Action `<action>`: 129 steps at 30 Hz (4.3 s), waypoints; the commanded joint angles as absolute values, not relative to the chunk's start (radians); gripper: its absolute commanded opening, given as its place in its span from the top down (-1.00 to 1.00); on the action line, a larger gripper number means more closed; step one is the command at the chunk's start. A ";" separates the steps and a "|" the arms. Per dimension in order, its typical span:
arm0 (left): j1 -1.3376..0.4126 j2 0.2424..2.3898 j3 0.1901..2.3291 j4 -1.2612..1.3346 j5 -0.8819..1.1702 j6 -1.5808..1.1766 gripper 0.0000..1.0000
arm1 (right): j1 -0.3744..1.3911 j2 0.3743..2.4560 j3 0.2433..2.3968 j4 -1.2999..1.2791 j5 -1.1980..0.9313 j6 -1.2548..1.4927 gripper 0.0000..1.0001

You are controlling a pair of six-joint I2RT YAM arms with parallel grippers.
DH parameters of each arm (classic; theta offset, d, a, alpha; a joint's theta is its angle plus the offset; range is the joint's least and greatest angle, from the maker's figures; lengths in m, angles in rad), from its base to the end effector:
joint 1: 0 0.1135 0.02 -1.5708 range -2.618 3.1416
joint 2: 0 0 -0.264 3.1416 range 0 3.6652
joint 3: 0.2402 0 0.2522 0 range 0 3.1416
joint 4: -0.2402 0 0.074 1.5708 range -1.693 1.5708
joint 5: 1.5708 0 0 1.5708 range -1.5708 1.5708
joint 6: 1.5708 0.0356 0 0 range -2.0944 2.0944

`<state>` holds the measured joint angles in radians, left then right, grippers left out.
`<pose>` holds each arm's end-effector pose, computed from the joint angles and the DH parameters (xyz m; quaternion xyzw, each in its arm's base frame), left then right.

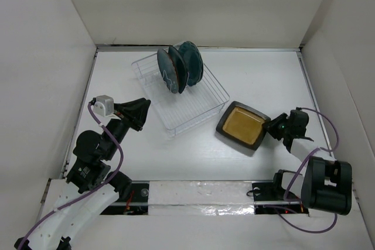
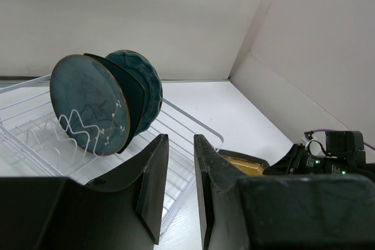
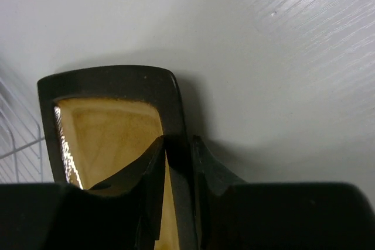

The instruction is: Load the plates into the dish rack

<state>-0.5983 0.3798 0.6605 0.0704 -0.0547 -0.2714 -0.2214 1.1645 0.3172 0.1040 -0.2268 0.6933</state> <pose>0.0808 -0.0527 0.3746 0.0711 0.5685 -0.3310 0.7498 0.1996 -0.0367 0.1386 0.3609 0.8363 0.1941 0.3642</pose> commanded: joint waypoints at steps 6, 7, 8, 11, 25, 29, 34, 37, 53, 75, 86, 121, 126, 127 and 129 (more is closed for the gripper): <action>-0.595 0.403 0.653 0.121 -0.052 -0.279 0.57 | -0.267 1.026 0.353 0.133 0.049 0.758 0.59; -0.595 0.405 0.655 0.121 -0.052 -0.278 0.57 | -0.267 1.035 0.359 0.156 0.049 0.764 0.59; -0.595 0.406 0.653 0.121 -0.052 -0.278 0.57 | -0.278 1.048 0.371 0.176 0.075 0.767 0.59; -0.595 0.410 0.653 0.123 -0.055 -0.278 0.57 | -0.288 1.138 0.394 0.282 0.060 0.772 0.46; -0.595 0.416 0.655 0.121 -0.052 -0.278 0.57 | -0.374 1.371 0.394 0.376 -0.245 0.792 -0.23; -0.595 0.413 0.653 0.121 -0.049 -0.278 0.57 | -0.397 1.370 0.339 0.397 -0.314 0.807 -0.26; -0.595 0.411 0.653 0.121 -0.051 -0.279 0.57 | -0.419 1.404 0.324 0.396 -0.391 0.795 -0.13; -0.595 0.413 0.653 0.123 -0.051 -0.278 0.57 | -0.419 1.401 0.327 0.374 -0.416 0.784 -0.14; -0.595 0.439 0.657 0.117 -0.078 -0.268 0.57 | -0.419 1.395 0.255 0.610 -0.388 0.897 1.00; -0.595 0.471 0.664 0.121 -0.107 -0.253 0.58 | -0.344 0.712 0.658 0.233 -0.248 0.865 1.00; -0.595 0.453 0.658 0.117 -0.087 -0.258 0.58 | 0.121 0.908 0.971 0.328 -0.124 0.759 1.00; -0.595 0.367 0.647 0.133 -0.081 -0.273 0.59 | 0.794 2.025 2.210 -0.030 0.420 0.255 1.00; -0.595 0.368 0.649 0.132 -0.072 -0.275 0.59 | 0.816 2.089 2.316 -0.123 0.472 0.215 1.00; -0.595 0.368 0.647 0.130 -0.074 -0.276 0.59 | 0.816 2.114 2.333 -0.138 0.480 0.209 1.00; -0.595 0.368 0.647 0.132 -0.071 -0.278 0.59 | 0.816 2.135 2.379 -0.181 0.480 0.212 1.00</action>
